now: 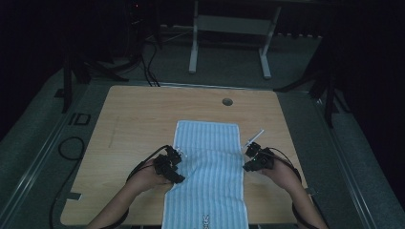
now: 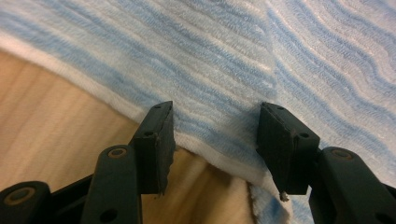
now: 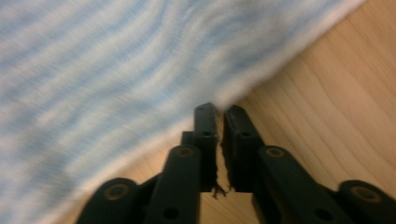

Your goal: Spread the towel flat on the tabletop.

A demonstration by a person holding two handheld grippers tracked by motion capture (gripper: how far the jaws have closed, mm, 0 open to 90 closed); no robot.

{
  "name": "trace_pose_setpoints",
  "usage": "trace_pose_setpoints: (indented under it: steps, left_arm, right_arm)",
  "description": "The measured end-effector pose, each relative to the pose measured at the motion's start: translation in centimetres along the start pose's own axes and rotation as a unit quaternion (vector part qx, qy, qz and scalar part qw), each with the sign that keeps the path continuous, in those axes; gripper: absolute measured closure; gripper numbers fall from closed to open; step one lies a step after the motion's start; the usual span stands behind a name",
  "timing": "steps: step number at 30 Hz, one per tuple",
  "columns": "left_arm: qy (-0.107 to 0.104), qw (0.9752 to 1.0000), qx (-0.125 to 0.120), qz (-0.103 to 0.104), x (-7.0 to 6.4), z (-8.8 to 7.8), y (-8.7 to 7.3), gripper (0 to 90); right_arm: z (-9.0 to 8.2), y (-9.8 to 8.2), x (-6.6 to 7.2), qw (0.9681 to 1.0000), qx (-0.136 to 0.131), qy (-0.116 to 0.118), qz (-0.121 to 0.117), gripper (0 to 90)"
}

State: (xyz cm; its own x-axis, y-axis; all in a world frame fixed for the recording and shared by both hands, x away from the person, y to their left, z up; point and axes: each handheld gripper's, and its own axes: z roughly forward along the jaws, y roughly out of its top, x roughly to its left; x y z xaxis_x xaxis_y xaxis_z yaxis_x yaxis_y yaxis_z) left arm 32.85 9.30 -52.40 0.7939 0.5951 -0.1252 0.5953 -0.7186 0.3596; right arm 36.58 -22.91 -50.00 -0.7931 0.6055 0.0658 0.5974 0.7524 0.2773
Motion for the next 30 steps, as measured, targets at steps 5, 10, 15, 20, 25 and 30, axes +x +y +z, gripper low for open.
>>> trace_pose_setpoints:
  steps: [5, 10, 15, 20, 25, 30]
  left_arm:
    - [0.024, 0.9996, 0.0, 0.012, -0.1, -1.1, 0.1, 47.0]
    - [0.056, 0.9983, -0.015, 0.009, 0.5, -2.0, 0.4, 68.0]
    - [0.055, 0.9983, -0.016, 0.014, 0.9, -0.6, 1.1, 80.3]
    - [0.049, 0.9987, -0.013, 0.002, 1.7, 0.5, 1.6, 79.2]
    - [0.062, 0.998, -0.012, -0.004, 2.4, 0.6, 2.1, 76.6]
    - [0.063, 0.9978, -0.014, -0.017, 3.5, 1.0, 3.4, 76.5]
  right_arm:
    - [-0.6, -0.8, -1.0, 0.9994, -0.017, -0.019, 0.023, 78.8]
    - [-1.6, -0.1, -0.1, 0.9979, -0.061, 0.002, 0.022, 89.6]
    - [0.4, 0.9, 3.2, 0.9981, -0.052, 0.027, -0.019, 89.7]
    - [2.5, 0.4, 5.1, 0.9985, -0.021, 0.035, -0.036, 89.6]
    - [2.5, 0.0, 4.4, 0.9991, -0.014, 0.026, -0.032, 89.5]
    - [2.5, 0.5, 2.0, 0.9996, -0.01, 0.02, -0.015, 89.5]
